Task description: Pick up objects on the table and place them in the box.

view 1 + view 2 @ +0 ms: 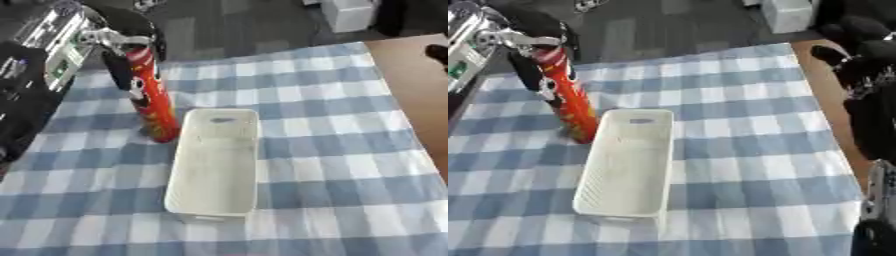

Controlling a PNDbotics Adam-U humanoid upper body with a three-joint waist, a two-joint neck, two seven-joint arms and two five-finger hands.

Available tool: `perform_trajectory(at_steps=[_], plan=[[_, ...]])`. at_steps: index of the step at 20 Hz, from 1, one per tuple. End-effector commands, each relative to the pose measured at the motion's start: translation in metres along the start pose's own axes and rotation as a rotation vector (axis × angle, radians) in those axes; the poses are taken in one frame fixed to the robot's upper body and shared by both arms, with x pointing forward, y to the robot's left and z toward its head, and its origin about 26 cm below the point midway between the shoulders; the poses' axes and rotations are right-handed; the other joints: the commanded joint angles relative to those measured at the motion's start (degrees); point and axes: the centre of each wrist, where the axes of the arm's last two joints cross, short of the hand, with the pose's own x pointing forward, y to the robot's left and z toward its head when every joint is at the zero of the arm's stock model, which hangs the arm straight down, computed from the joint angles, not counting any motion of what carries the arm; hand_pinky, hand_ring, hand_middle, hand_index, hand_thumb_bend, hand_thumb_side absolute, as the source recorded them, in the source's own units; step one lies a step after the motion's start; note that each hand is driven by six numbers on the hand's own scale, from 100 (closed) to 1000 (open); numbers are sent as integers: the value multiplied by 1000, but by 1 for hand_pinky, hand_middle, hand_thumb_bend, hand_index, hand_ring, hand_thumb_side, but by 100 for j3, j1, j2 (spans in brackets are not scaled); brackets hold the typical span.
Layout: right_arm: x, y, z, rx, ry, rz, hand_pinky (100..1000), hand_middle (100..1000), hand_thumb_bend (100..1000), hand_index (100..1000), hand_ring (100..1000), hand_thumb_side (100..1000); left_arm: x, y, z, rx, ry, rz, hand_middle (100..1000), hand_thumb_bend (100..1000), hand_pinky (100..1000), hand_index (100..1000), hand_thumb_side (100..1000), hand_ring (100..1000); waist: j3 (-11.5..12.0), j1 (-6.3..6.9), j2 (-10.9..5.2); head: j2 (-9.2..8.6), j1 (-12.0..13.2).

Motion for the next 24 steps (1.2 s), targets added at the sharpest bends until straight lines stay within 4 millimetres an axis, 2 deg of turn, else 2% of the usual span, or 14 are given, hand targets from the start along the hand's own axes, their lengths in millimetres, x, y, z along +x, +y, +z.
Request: perform_trajectory(at_steps=[1,3,4,6,9,15,20,24], plan=[[5,-1,-7,66,-57,53,908,885,100,813,936,524,25,-31,-21,-182,-187,-60,374,443,100,373,207,373,-10,-64,48,1,-39],[5,-1,-7,66,-57,53,908,885,100,813,936,524,27,-24,-15,-85,-182,-58,254,400,100,260,174,255,-5,-62,49,5,-42],[5,-1,-7,66,-57,53,908,885,100,813,936,524,29,-22,-14,-39,-176,-60,215,413,100,222,154,211,-5,-61,50,5,-42],[5,-1,-7,67,-57,52,908,885,100,813,936,524,30,-23,-13,26,-162,-69,190,504,100,199,143,180,-7,-60,50,4,-42],[4,-1,-7,68,-55,51,911,885,100,814,941,524,30,-26,-15,61,-142,-83,187,546,100,198,152,172,-6,-57,48,3,-41],[4,-1,-6,70,-42,50,918,886,100,814,951,526,26,-24,-15,74,-109,-103,187,572,100,199,162,172,25,-37,32,-5,-57],[4,-1,-3,72,-27,50,923,886,100,815,958,527,17,-9,-4,103,-86,-110,186,601,100,198,147,171,70,-6,4,-19,-79],[4,-2,-1,73,-16,50,924,886,100,815,960,527,4,12,17,162,-53,-115,186,617,100,198,128,170,101,21,-27,-14,-109]])
